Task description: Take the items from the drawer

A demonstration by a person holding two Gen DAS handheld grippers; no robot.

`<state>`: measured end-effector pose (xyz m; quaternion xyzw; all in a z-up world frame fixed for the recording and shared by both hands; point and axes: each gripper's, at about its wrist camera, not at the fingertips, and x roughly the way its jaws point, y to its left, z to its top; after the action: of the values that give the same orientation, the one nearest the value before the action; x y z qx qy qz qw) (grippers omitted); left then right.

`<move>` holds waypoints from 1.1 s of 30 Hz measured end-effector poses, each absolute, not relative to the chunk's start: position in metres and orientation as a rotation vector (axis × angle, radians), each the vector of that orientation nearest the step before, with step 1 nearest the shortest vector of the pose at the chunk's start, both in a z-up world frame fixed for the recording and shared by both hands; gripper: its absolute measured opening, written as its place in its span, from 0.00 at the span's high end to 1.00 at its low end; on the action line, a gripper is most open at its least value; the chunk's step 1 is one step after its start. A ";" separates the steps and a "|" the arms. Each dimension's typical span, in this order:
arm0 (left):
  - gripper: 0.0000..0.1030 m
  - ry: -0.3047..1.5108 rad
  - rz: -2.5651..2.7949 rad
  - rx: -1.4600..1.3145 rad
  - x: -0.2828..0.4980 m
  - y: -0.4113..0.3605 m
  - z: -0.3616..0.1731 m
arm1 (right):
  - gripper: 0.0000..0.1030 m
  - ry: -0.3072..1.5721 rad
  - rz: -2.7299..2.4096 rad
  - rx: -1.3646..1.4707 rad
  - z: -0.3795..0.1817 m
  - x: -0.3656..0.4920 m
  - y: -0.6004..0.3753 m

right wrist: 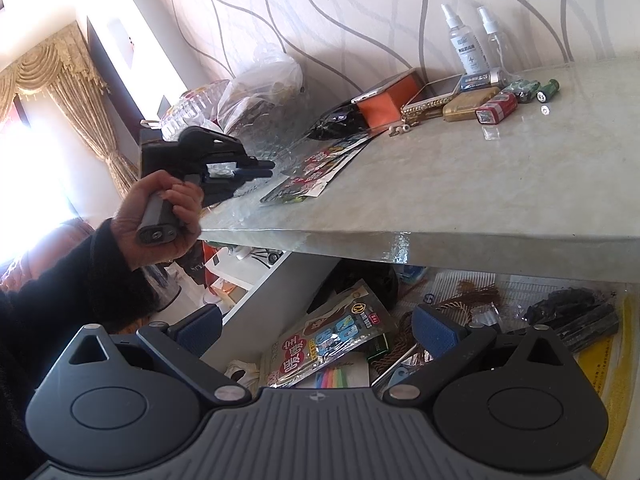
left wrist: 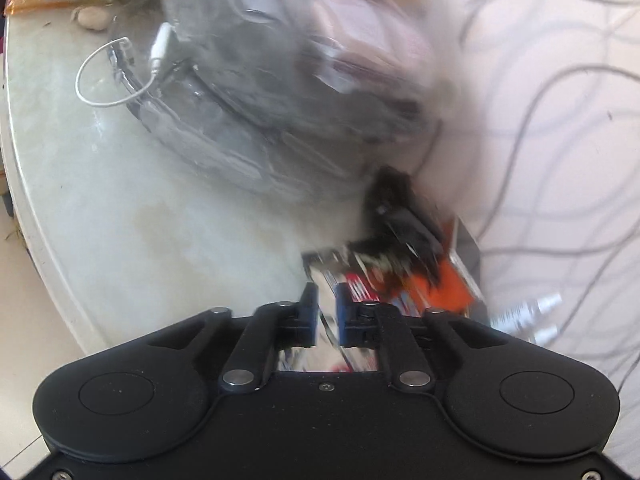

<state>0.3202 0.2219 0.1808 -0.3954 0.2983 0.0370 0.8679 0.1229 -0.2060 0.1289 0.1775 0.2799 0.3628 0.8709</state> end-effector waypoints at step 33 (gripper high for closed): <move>1.00 0.571 -0.064 -0.851 0.306 0.207 0.186 | 0.00 0.577 0.757 0.372 0.130 0.121 -0.206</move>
<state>0.3060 0.2072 0.1864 -0.4070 0.2733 -0.0308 0.8710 0.1215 -0.2065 0.1297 0.1779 0.2762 0.3621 0.8723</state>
